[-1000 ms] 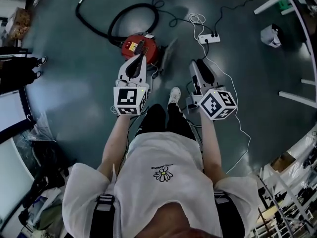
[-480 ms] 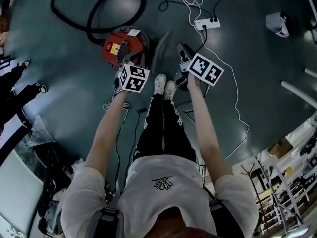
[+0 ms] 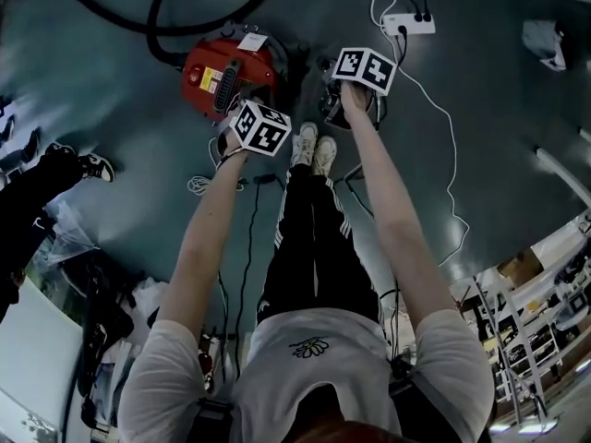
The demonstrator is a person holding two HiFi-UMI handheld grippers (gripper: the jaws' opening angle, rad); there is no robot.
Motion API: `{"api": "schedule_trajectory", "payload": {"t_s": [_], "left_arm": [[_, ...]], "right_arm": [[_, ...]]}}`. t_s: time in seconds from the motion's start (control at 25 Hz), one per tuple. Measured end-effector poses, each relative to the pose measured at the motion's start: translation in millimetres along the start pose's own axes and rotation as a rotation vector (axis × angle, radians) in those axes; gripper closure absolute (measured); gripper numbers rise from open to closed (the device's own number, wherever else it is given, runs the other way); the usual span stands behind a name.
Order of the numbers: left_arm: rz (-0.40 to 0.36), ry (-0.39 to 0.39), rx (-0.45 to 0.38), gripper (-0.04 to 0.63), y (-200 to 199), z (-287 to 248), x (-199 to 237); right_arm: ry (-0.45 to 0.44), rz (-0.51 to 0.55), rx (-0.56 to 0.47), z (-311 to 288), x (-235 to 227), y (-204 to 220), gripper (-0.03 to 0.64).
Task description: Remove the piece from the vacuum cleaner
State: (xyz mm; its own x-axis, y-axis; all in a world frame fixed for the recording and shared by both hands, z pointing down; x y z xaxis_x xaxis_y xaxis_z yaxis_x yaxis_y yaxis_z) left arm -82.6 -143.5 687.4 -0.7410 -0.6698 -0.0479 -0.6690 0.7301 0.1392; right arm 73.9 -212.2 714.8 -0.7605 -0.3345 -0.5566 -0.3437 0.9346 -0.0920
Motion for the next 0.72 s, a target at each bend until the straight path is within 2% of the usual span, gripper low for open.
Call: {"api": "schedule_trajectory", "payload": {"t_s": [0.16, 0.28, 0.4, 0.6, 0.72], "left_arm": [[-0.007, 0.009, 0.017, 0.591, 5, -8, -4], [-0.03, 0.006, 0.001, 0.591, 5, -6, -7], [-0.049, 0.006, -0.006, 0.591, 4, -6, -6], [-0.015, 0.021, -0.025, 0.591, 3, -10, -5], [-0.02, 0.01, -0.034, 0.591, 5, -11, -4]], "right_arm": [[0.115, -0.019, 0.064, -28, -17, -5, 0.499], [0.12, -0.058, 0.082, -39, -19, -6, 0.499], [0.141, -0.052, 0.111, -51, -15, -4, 0.499], [0.101, -0.136, 0.103, -58, -13, -5, 0.499], [0.176, -0.086, 0.159, -66, -24, 6, 0.499]]}}
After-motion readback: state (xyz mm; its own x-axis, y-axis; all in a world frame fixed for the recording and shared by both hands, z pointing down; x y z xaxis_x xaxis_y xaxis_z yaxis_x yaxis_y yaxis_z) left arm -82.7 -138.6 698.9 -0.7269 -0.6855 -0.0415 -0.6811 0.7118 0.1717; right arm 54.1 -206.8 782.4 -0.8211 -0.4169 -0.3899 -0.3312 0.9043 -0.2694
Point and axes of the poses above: the fingertips, and each gripper's own axes: z backward along the fingers, x to its left, y out of its underside, the point moved 3 cm from there along z, backward along the fingers, and after that the axes turned 10 degrees about x, right-handed, at the moved point
